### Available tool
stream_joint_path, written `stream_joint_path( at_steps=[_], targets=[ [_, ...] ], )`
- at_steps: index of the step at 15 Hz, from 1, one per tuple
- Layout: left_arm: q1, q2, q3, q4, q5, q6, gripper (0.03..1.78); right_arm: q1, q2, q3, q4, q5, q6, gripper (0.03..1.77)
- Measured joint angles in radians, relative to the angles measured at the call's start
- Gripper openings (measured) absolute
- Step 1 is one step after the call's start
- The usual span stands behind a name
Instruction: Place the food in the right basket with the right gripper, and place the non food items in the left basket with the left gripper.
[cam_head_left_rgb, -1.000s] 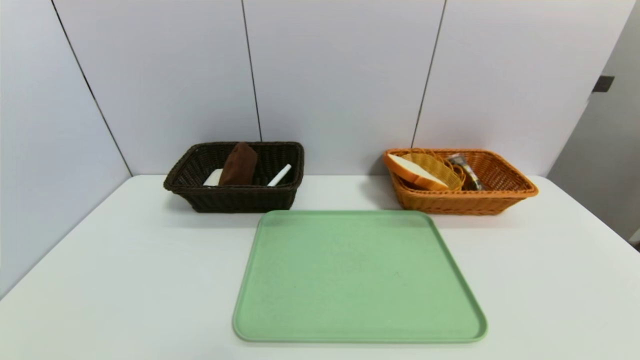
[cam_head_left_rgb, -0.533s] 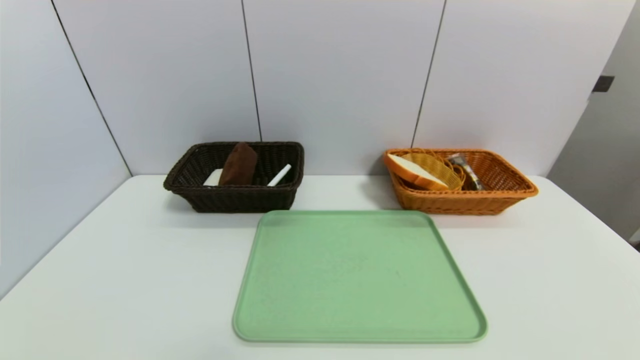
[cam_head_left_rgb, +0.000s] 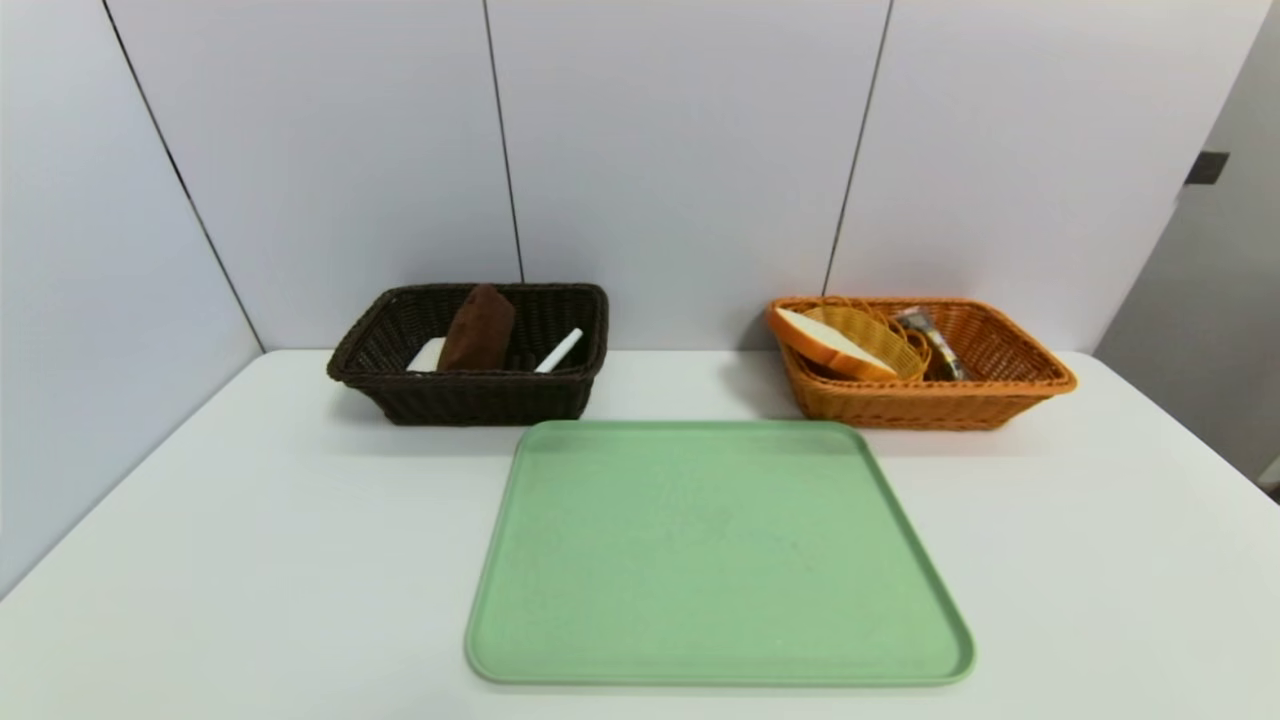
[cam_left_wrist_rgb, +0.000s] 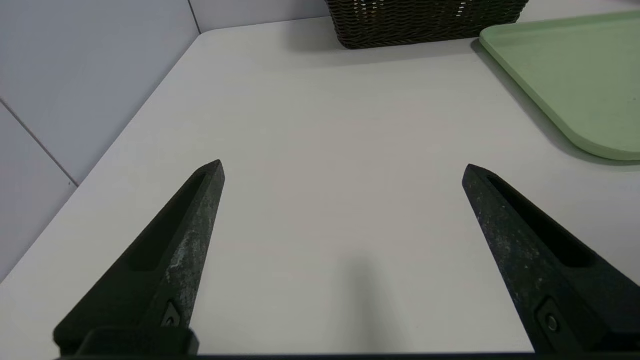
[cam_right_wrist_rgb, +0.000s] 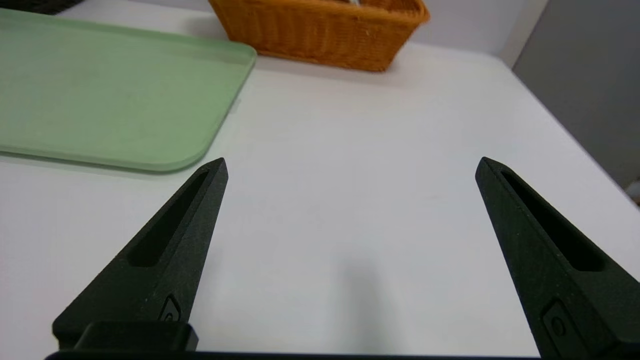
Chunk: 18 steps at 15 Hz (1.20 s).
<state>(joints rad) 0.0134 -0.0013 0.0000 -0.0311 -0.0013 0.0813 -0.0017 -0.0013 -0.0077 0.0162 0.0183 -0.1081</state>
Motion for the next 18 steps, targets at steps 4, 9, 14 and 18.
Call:
stream_joint_path(
  at_steps=[4, 9, 14, 18],
  targets=[
    [0.000, 0.000, 0.000, -0.009, 0.006, -0.094, 1.69, 0.000, 0.000, 0.000, -0.010, -0.026, 0.127, 1.71],
    [0.000, 0.000, 0.000, -0.009, 0.007, -0.101, 1.69, -0.001, 0.000, 0.001, -0.013, -0.026, 0.128, 1.71],
    [0.000, 0.000, 0.000, -0.010, 0.007, -0.101, 1.69, -0.001, 0.000, 0.007, -0.035, -0.024, 0.126, 1.71],
    [0.000, 0.000, 0.000, -0.010, 0.007, -0.100, 1.69, -0.001, 0.000, 0.007, -0.036, -0.024, 0.120, 1.71]
  ],
)
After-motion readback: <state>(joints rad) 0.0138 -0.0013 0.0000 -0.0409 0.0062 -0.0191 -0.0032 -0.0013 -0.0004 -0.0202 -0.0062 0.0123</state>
